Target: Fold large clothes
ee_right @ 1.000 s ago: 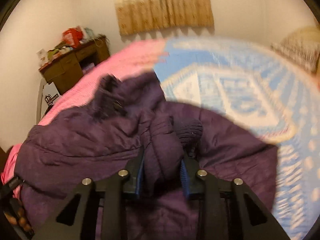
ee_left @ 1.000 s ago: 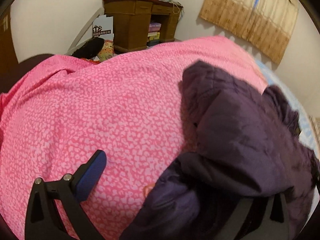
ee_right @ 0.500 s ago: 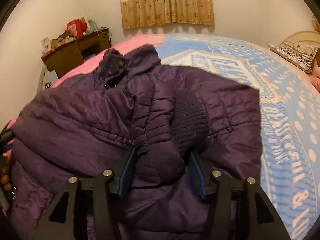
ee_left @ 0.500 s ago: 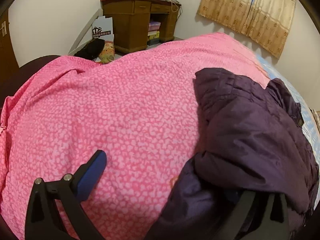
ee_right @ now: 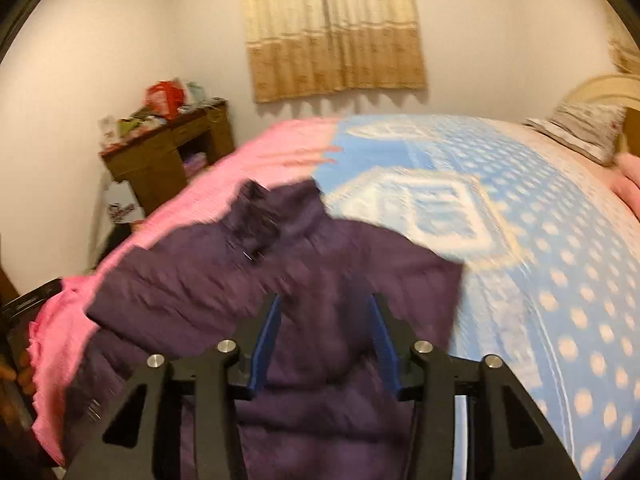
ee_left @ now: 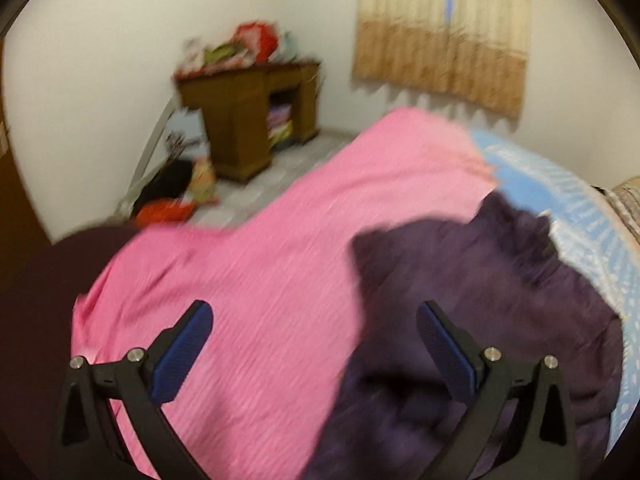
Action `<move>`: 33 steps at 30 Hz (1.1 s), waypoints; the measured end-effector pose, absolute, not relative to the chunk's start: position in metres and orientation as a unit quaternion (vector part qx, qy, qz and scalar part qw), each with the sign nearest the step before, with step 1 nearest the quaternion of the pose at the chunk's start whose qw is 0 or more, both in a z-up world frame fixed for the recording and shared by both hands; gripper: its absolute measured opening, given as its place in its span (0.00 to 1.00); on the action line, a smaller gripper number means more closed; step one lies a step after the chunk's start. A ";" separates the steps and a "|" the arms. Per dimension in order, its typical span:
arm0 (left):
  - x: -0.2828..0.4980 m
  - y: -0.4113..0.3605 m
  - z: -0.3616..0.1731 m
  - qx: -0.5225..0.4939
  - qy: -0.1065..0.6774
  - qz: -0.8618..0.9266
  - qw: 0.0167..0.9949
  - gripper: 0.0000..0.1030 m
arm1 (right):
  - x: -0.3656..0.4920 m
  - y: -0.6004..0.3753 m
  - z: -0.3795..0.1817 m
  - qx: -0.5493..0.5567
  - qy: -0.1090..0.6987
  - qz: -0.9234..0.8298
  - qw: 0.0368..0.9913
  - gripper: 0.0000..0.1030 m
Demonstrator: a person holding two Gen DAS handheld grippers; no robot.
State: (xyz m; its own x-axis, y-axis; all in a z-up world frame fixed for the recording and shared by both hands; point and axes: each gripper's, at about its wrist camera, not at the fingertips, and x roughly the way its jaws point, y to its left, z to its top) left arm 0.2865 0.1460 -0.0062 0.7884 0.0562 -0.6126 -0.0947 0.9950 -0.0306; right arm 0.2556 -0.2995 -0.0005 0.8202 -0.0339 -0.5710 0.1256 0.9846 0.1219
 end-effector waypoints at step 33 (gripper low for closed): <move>0.514 -0.044 0.005 0.031 0.444 -0.095 0.891 1.00 | 0.485 -0.328 0.013 0.102 0.433 0.028 0.895 0.66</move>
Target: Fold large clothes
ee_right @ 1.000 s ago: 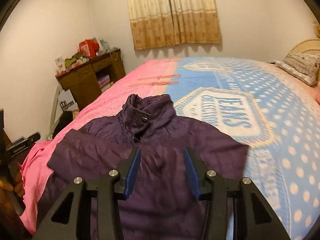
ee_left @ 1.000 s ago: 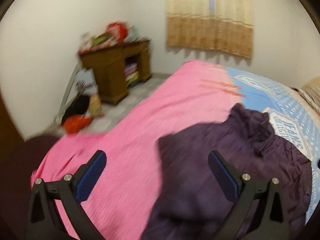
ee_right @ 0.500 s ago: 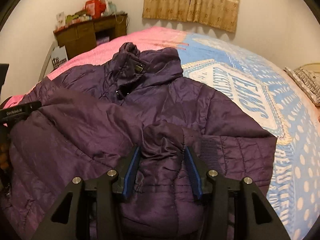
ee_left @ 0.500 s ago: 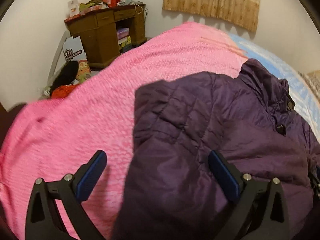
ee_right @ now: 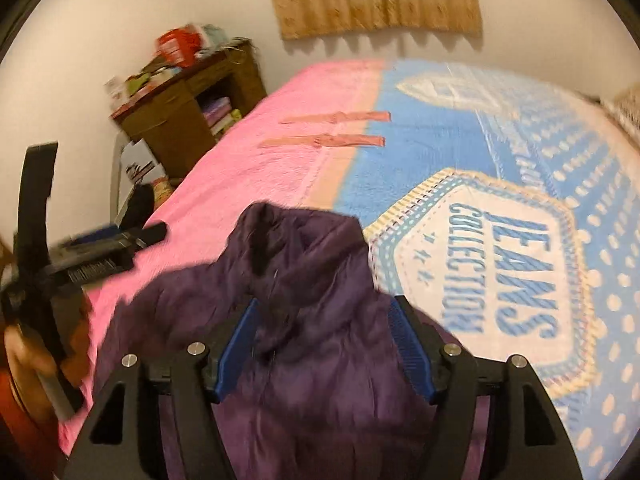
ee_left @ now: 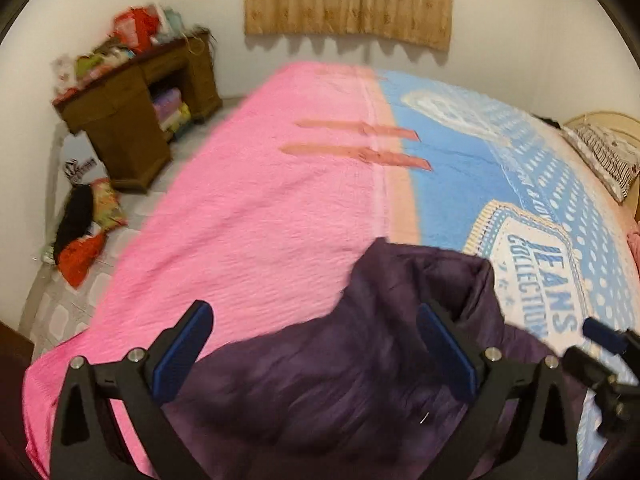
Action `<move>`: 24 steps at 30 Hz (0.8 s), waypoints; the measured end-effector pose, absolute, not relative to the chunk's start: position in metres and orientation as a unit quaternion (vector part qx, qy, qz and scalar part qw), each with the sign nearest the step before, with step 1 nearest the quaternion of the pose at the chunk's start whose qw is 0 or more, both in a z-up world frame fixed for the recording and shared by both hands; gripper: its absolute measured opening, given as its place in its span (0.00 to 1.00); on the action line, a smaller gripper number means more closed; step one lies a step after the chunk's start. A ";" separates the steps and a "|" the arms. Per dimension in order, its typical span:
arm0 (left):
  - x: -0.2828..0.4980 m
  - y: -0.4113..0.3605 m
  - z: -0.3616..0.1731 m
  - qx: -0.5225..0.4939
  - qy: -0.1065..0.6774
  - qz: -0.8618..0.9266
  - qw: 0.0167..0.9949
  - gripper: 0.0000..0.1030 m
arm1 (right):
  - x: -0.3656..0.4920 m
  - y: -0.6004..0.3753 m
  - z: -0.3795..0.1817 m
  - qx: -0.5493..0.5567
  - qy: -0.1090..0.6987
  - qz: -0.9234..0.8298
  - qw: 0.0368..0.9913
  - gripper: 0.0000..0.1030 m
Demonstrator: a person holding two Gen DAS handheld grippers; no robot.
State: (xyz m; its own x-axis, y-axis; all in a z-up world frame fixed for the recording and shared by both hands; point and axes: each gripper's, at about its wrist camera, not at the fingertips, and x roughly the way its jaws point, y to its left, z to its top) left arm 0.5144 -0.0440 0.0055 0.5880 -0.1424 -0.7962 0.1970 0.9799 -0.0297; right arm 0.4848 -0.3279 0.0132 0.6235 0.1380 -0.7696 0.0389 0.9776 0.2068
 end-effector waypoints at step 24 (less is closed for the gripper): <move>0.493 -0.015 -0.029 0.020 0.510 -0.143 0.848 0.14 | 0.480 -0.342 -0.010 0.045 0.449 0.005 0.892 0.12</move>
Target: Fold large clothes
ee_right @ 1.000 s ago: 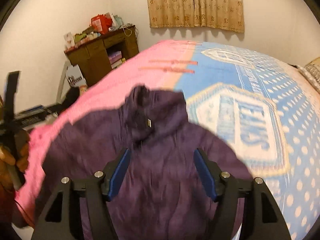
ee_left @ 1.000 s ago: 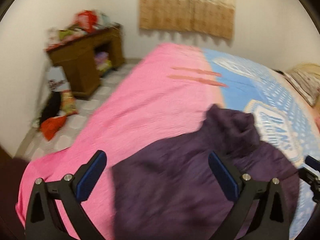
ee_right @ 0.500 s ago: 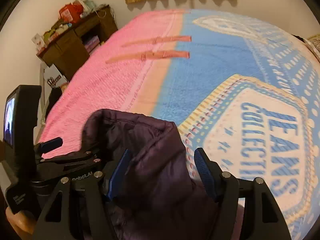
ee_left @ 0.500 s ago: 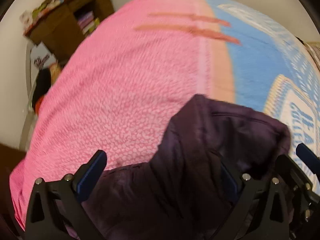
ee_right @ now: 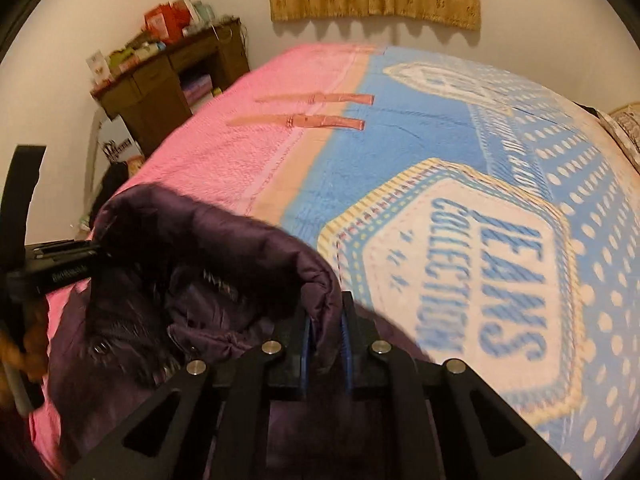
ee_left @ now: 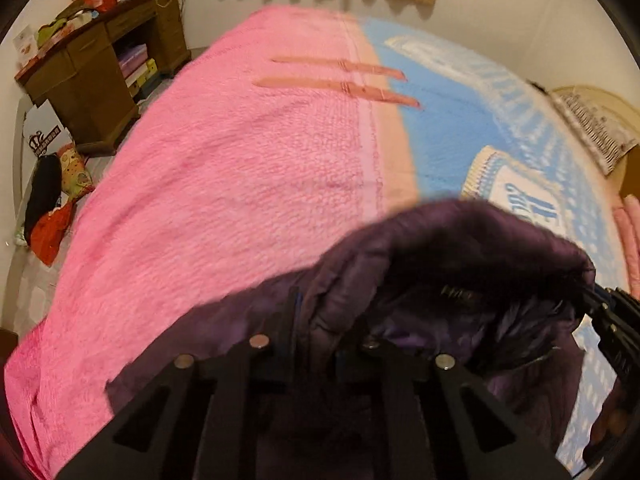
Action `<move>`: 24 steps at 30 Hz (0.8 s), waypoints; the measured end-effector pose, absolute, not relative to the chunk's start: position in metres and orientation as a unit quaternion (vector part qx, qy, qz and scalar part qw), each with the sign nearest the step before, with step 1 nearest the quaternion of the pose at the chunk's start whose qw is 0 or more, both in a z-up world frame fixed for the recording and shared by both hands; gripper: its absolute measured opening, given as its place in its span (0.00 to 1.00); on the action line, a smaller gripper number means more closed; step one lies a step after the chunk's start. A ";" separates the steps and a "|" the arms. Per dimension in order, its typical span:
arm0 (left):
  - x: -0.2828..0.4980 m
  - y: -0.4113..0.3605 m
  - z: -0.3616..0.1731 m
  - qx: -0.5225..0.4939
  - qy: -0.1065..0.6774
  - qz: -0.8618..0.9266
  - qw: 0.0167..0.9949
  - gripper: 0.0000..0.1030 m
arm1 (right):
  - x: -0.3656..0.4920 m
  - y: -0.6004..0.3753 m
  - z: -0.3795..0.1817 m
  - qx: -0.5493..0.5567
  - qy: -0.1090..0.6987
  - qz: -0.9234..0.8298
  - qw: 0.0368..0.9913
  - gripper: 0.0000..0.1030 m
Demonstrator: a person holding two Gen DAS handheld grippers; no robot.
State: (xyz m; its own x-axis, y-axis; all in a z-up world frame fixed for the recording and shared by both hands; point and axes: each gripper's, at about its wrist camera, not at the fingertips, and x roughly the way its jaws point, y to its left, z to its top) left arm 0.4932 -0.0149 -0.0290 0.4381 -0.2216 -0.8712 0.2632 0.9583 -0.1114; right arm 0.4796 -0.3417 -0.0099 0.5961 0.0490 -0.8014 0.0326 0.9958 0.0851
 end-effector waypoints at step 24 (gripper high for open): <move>0.407 0.061 -0.029 0.039 0.386 -0.103 0.916 0.83 | 0.352 -0.373 -0.039 0.128 0.382 -0.018 0.915 0.36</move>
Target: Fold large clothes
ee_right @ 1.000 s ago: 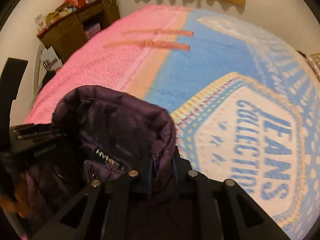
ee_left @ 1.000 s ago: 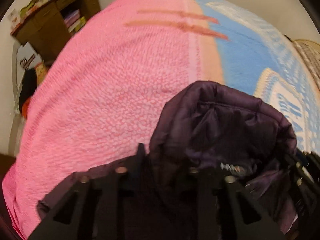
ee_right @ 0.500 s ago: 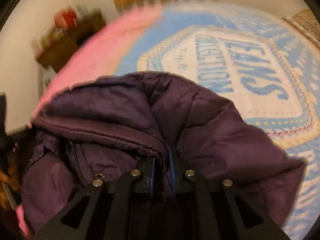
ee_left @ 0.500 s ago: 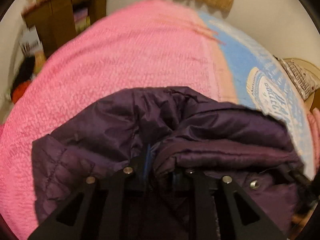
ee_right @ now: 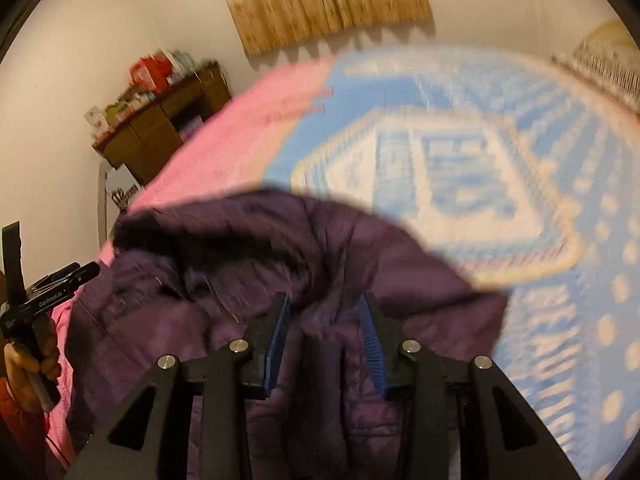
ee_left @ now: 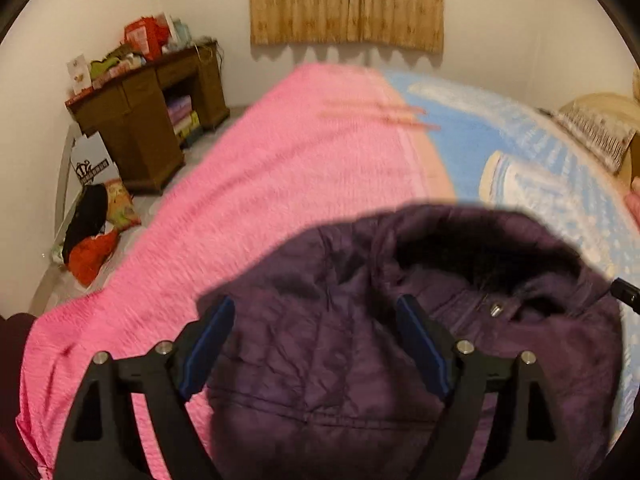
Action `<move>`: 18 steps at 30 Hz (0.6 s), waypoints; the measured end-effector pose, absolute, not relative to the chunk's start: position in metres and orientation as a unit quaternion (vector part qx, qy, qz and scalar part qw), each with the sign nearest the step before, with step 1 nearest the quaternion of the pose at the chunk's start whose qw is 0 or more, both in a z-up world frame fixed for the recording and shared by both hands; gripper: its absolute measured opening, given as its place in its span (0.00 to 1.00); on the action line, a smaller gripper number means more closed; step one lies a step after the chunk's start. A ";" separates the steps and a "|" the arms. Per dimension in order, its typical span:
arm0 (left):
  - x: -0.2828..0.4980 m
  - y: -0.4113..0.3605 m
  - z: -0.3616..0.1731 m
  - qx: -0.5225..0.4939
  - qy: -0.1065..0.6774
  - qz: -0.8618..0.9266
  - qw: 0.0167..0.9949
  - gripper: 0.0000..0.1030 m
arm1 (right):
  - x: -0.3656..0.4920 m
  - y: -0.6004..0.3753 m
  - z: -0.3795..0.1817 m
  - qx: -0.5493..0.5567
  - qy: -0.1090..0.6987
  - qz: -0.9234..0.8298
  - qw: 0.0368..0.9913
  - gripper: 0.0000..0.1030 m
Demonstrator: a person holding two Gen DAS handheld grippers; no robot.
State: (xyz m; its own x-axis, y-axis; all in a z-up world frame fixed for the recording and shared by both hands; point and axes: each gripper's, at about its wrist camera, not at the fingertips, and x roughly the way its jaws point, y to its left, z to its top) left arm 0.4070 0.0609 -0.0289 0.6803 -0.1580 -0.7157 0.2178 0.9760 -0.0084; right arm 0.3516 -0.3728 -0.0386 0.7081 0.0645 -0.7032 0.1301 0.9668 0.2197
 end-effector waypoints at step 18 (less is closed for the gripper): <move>0.464 0.011 -0.113 0.017 0.437 -0.049 0.898 0.86 | 0.457 -0.328 -0.101 0.111 0.430 0.054 0.894 0.36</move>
State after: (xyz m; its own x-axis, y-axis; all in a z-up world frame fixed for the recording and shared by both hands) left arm 0.4645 0.0115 -0.1133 0.6132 -0.0729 -0.7866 0.1035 0.9946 -0.0116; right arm 0.4572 -0.3279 -0.1006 0.6249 0.1930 -0.7565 -0.0016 0.9693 0.2460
